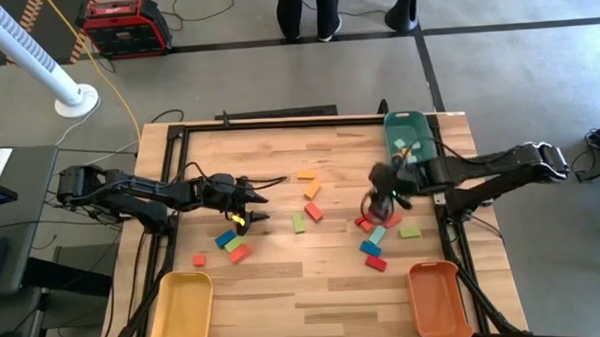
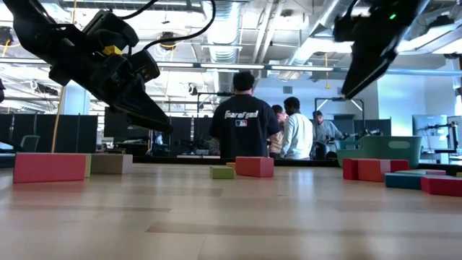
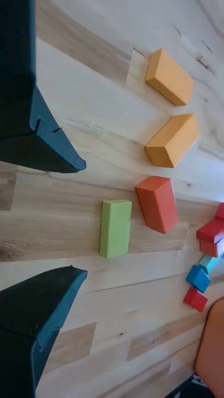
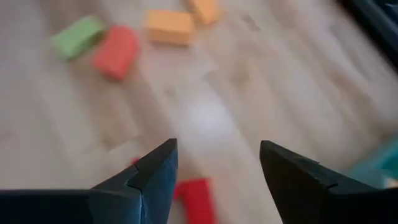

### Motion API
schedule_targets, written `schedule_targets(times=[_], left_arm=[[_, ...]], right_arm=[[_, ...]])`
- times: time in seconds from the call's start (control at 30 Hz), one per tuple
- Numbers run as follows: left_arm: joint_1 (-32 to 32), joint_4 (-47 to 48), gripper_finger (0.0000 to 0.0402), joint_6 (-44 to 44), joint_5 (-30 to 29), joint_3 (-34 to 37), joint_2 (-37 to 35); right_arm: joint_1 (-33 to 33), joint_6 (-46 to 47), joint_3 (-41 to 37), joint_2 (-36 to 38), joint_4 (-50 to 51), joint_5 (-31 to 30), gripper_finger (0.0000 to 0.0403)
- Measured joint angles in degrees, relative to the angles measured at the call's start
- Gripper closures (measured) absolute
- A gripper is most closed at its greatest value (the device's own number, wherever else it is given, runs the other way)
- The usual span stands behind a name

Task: Sort blocks by size
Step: Put the orange square block into the green bin

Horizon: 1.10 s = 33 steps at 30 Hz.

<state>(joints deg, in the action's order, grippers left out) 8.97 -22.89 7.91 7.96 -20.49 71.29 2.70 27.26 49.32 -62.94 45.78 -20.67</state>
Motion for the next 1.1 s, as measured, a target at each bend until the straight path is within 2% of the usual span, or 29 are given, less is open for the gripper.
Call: schedule_targets(times=[0.3,0.5,0.73,0.9,1.1], left_arm=[[0.0,-2.9,0.0154,-0.8,-1.6,0.0,0.0],[-0.4,-6.4,0.0154,-1.6,-1.5,-1.0,0.6],[-4.2,-5.6,0.0154,-12.3,0.1,-11.7,8.7],[-4.7,2.3,0.0154,-16.1,0.0,-22.1,18.1],[-4.7,9.1,0.0154,-17.8,0.0,-32.3,28.7]], right_arm=[[15.4,12.3,0.0,-0.1,0.6,0.0,0.0149],[18.9,22.2,-3.7,-1.0,0.8,-0.1,0.0149],[18.9,26.9,-6.3,-5.3,3.5,0.2,0.0149],[17.6,25.1,-6.3,-11.4,3.3,3.1,0.0149],[15.7,21.9,-6.3,-18.4,0.5,3.7,0.0149]])
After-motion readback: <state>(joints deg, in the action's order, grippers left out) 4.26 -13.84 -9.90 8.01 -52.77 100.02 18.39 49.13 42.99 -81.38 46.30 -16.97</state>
